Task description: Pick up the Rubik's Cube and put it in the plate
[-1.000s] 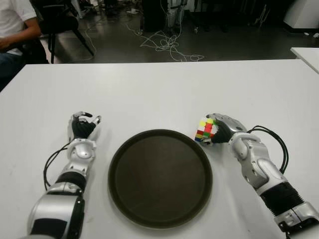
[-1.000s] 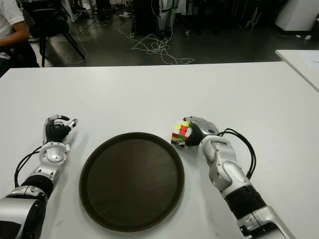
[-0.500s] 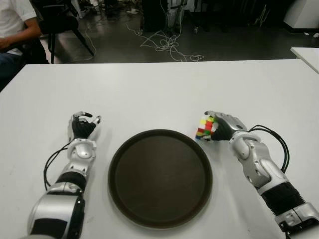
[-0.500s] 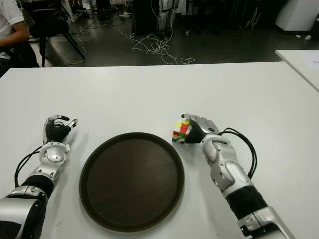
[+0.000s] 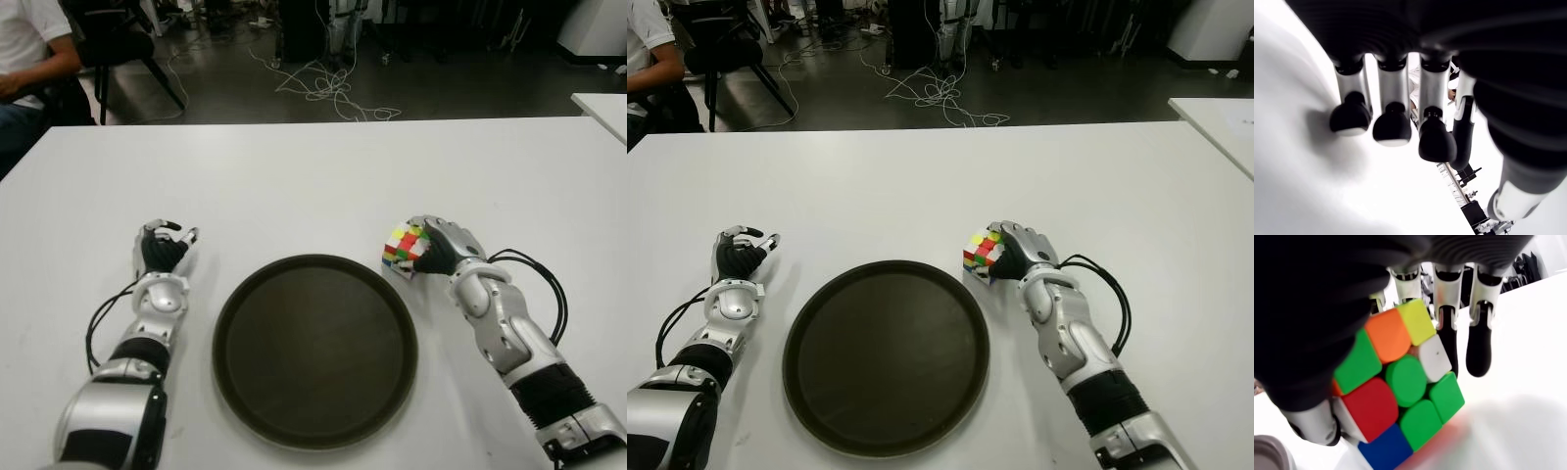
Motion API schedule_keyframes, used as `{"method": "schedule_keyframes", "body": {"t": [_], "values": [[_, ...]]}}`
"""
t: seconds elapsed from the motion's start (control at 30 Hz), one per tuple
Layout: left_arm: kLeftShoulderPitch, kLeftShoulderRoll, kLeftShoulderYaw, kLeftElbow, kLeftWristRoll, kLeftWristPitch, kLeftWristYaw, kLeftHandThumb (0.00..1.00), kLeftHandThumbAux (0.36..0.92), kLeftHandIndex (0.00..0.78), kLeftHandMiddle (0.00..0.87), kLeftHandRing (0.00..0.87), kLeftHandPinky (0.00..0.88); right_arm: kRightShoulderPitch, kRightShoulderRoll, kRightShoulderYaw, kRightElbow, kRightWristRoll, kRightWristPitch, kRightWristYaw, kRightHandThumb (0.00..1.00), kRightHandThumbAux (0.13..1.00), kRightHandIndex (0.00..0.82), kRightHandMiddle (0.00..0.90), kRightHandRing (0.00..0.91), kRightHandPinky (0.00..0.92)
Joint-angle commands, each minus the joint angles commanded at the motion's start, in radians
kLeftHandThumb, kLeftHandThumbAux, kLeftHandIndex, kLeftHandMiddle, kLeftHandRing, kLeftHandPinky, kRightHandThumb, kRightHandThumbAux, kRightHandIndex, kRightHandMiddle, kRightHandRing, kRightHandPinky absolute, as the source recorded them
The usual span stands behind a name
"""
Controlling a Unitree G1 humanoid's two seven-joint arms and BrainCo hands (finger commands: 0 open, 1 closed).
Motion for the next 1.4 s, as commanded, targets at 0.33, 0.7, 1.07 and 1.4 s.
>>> {"method": "schedule_keyframes", "body": {"t": [0.33, 0.7, 1.07, 1.4], "values": [[-0.001, 0.002, -0.003, 0.002, 0.005, 0.001, 0.007, 0.707, 0.707, 0.442, 0.828, 0.828, 0.816, 0.008, 0.019, -0.011, -0.013, -0.005, 0.015, -0.051, 0.665, 0.727, 0.438, 0.715, 0.728, 0.725], [-0.002, -0.002, 0.004, 0.002, -0.001, 0.005, 0.006, 0.708, 0.706, 0.442, 0.841, 0.840, 0.829, 0.014, 0.035, -0.021, -0.015, -0.005, 0.015, -0.104, 0.692, 0.723, 0.433, 0.731, 0.744, 0.739], [0.000, 0.000, 0.003, 0.002, -0.001, 0.000, 0.005, 0.708, 0.706, 0.442, 0.842, 0.840, 0.828, 0.019, 0.048, -0.039, -0.011, 0.024, -0.004, -0.135, 0.695, 0.722, 0.435, 0.751, 0.766, 0.764], [0.001, -0.003, 0.011, 0.000, -0.010, 0.003, 0.005, 0.708, 0.706, 0.442, 0.832, 0.835, 0.829, 0.104, 0.094, -0.106, -0.111, 0.147, -0.166, -0.203, 0.695, 0.723, 0.438, 0.756, 0.770, 0.767]]}}
